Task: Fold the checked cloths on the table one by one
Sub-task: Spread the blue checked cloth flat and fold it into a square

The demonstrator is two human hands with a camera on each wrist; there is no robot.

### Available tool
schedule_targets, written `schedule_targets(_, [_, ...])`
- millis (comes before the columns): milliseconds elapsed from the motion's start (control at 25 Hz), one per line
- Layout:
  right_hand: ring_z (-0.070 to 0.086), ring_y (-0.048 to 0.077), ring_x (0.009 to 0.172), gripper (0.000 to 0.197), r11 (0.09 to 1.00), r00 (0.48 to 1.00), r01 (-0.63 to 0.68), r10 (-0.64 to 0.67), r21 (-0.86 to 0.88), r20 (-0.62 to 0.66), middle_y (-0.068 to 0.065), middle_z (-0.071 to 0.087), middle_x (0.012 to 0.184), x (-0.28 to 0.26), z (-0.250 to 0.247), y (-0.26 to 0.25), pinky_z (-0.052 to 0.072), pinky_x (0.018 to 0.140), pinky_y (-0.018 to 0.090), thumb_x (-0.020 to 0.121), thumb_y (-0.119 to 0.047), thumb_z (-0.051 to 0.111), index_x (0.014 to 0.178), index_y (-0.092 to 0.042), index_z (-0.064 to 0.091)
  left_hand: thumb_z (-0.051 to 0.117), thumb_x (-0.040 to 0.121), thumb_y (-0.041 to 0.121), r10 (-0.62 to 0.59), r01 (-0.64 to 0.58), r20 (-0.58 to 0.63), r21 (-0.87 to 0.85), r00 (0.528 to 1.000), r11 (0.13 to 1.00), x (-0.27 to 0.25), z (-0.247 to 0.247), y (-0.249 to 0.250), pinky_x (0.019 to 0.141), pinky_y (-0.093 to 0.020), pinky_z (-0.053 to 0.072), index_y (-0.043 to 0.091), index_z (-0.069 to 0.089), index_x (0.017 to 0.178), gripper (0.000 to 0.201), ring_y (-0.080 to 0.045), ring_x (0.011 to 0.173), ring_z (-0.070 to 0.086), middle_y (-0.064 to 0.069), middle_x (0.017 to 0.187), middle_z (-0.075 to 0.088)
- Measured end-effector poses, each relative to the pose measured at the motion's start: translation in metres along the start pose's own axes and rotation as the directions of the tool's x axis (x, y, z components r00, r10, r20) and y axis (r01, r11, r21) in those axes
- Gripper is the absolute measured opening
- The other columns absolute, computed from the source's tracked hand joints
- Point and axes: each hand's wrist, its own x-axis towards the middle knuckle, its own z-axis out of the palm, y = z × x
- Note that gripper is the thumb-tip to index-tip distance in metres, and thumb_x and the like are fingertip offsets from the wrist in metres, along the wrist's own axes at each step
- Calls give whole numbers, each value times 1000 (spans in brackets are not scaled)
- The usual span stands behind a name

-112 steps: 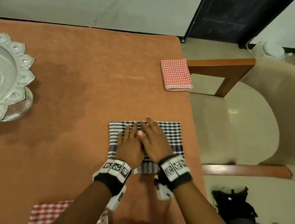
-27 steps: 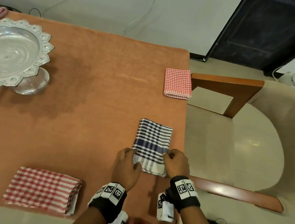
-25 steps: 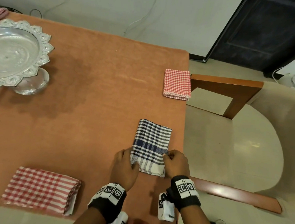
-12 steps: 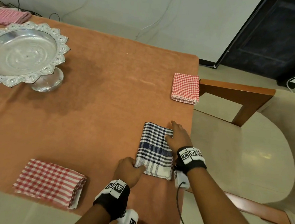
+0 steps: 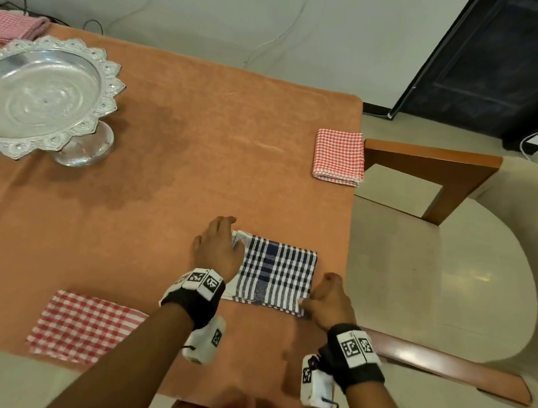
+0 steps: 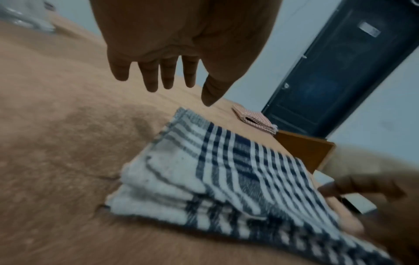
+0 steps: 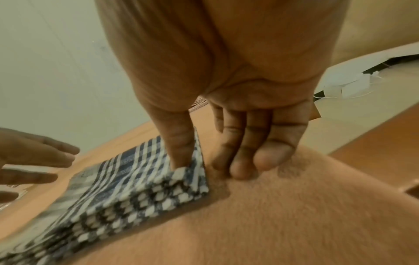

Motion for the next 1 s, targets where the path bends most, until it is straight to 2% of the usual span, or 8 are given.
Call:
schedule_targets(160, [51, 23, 119, 50, 950, 899, 307, -310, -62, -309, 5, 51, 133, -12, 6, -13, 44, 96, 34, 91, -23, 56, 138, -19, 39, 36, 96, 25, 299, -303, 54, 158, 953, 940, -28, 22, 0, 117, -46, 13, 18, 42, 141, 46, -28, 145, 20, -6, 156, 26])
schedule_targets(240, [42, 19, 130, 44, 839, 801, 531, -543, -118, -251, 3, 45, 141, -14, 19, -37, 35, 108, 33, 97, -28, 48, 140, -19, 41, 19, 91, 34, 362, -394, 165, 250, 918, 885, -35, 33, 4, 118, -48, 10, 17, 33, 147, 61, -31, 147, 14, -7, 159, 18])
schedule_targets(320, [23, 16, 143, 50, 776, 777, 616, -627, -135, -58, 1, 28, 155, -10, 41, -59, 17, 118, 31, 101, -35, 39, 148, -20, 30, 13, 89, 46, 278, -385, 314, 362, 908, 849, -32, 41, 4, 119, -49, -2, 18, -2, 153, 71, -29, 147, -10, -6, 161, -7])
schedule_targets(400, [1, 16, 148, 57, 780, 805, 593, -580, -201, 123, -2, 6, 161, 0, 61, -67, 1, 120, 34, 101, -45, 28, 153, -26, 14, 26, 93, 54, 166, -372, 417, 482, 894, 793, -28, 46, -3, 116, -53, -12, 21, -26, 143, 79, -27, 139, -30, -7, 156, -24])
schedule_targets(600, [-22, 12, 145, 58, 765, 859, 512, -464, -390, 217, -8, -18, 159, 17, 84, -56, -21, 114, 39, 98, -58, 10, 151, -38, -3, 24, 85, 65, 14, -246, 387, 558, 922, 792, -23, 49, -17, 108, -62, -20, 26, -24, 147, 88, -33, 139, -33, 1, 147, -40])
schedule_targets(760, [-23, 15, 144, 60, 748, 901, 412, -419, -520, 112, -12, -21, 156, 24, 67, -41, -23, 112, 44, 96, -60, 7, 150, -38, -9, 6, 75, 76, -26, -100, 274, 434, 961, 895, -20, 49, -19, 104, -59, -29, 32, -27, 144, 88, -31, 140, -32, 2, 149, -38])
schedule_targets(840, [-23, 22, 144, 62, 754, 933, 284, -359, -593, -9, -9, -25, 156, 28, 49, -20, -21, 113, 47, 96, -60, 9, 149, -38, -14, 19, 65, 93, -75, -25, 263, 361, 962, 932, -18, 45, -23, 93, -50, -42, 36, -29, 142, 107, -30, 140, -33, 0, 146, -41])
schedule_targets(1000, [-25, 28, 144, 63, 792, 962, 184, -267, -583, -60, 3, -28, 156, 31, 34, -4, -18, 114, 50, 95, -62, 10, 146, -40, -19, 27, 60, 97, -71, -33, 295, 336, 953, 941, -17, 42, -26, 99, -53, -35, 38, -31, 141, 115, -29, 138, -36, 0, 145, -44])
